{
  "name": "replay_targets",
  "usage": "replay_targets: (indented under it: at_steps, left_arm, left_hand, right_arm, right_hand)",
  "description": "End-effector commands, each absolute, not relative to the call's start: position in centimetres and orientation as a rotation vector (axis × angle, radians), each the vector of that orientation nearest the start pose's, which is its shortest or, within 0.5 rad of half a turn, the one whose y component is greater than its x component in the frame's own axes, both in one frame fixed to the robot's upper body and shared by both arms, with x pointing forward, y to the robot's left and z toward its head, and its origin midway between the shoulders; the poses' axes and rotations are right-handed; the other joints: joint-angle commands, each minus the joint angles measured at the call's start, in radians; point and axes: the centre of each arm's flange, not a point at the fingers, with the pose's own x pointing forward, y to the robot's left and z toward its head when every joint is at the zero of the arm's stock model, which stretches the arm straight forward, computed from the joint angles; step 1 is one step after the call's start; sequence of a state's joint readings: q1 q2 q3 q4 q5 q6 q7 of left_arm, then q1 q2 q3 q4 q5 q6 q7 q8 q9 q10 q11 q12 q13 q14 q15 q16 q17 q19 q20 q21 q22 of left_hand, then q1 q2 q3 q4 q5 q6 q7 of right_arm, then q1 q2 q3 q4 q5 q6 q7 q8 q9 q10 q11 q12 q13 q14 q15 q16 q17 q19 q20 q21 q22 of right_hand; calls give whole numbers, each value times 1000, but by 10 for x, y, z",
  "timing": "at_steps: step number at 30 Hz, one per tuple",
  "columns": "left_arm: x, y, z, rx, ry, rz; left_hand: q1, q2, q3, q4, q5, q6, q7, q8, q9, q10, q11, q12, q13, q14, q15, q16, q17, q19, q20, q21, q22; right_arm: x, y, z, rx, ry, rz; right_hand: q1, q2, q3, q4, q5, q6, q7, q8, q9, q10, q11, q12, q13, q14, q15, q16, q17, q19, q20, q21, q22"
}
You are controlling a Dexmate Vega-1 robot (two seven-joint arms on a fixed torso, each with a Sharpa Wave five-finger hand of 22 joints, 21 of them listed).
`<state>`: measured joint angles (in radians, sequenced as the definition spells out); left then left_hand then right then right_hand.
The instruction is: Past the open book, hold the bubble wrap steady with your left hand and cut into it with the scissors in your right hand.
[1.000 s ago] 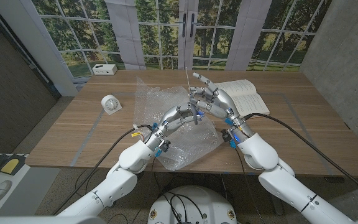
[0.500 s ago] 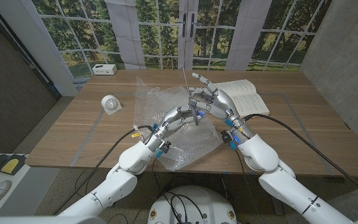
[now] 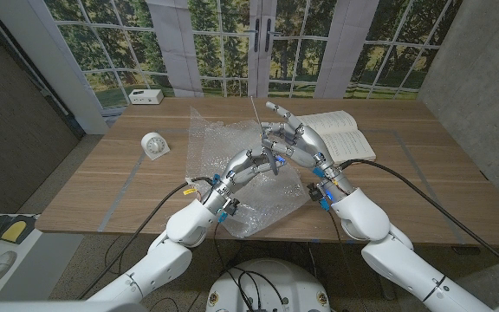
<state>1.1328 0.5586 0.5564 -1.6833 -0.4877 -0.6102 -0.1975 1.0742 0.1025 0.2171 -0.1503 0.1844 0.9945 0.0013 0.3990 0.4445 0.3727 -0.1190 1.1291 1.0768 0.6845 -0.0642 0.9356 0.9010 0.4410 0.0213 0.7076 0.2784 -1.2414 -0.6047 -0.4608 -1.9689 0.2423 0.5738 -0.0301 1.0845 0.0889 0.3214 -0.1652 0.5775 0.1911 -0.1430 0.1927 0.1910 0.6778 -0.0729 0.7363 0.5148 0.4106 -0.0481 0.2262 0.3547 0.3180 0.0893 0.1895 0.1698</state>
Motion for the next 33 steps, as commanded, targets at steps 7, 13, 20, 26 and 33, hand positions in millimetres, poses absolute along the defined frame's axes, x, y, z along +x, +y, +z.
replay_targets:
  at_steps: [7,13,20,26,33]
  left_arm:
    - [497,123,-102,51,-841,-722]
    - [499,123,-102,40,-836,-723]
    - [502,123,-103,23,-828,-718]
    - [504,124,-103,10,-828,-705]
    - [506,126,-103,-1,-827,-687]
  left_hand:
    - [14,11,-26,-1,7,-25,-10,123,172,116,-57,31,37,-11,-115,64,-8,1,-2,43,5]
    - [25,19,-38,3,15,-39,1,216,294,113,-48,44,69,-33,-113,109,-4,-11,-2,72,8]
    - [29,36,-46,8,25,-71,3,341,466,113,-35,36,67,-59,-101,146,-22,-36,11,104,8]
    - [29,40,-52,9,30,-102,1,450,623,132,-39,40,68,-56,-100,180,-45,-40,9,137,4]
    - [26,28,-62,7,26,-101,-14,498,672,149,-46,40,61,-44,-106,204,-70,-40,3,164,-1]
  right_arm:
    - [436,-130,-53,-176,-1029,610]
    - [437,-134,-54,-170,-1026,598]
    - [440,-137,-54,-157,-1024,584]
    - [443,-138,-53,-152,-1022,582]
    - [446,-138,-53,-145,-1018,583]
  right_hand:
    - [12,5,1,7,5,10,-1,1,2,153,-140,6,42,4,-172,5,6,-3,-3,3,3]
    - [12,6,-1,7,4,11,-1,1,2,152,-140,5,41,4,-172,6,7,-4,-3,3,3]
    - [13,6,-2,7,4,12,-2,1,2,152,-140,5,41,4,-172,6,7,-5,-3,3,3]
    - [13,7,-3,8,3,12,-1,1,2,152,-140,5,41,3,-172,6,8,-4,-3,3,3]
    - [14,7,-2,8,3,12,-2,1,2,152,-140,5,41,3,-171,5,8,-5,-3,3,3]
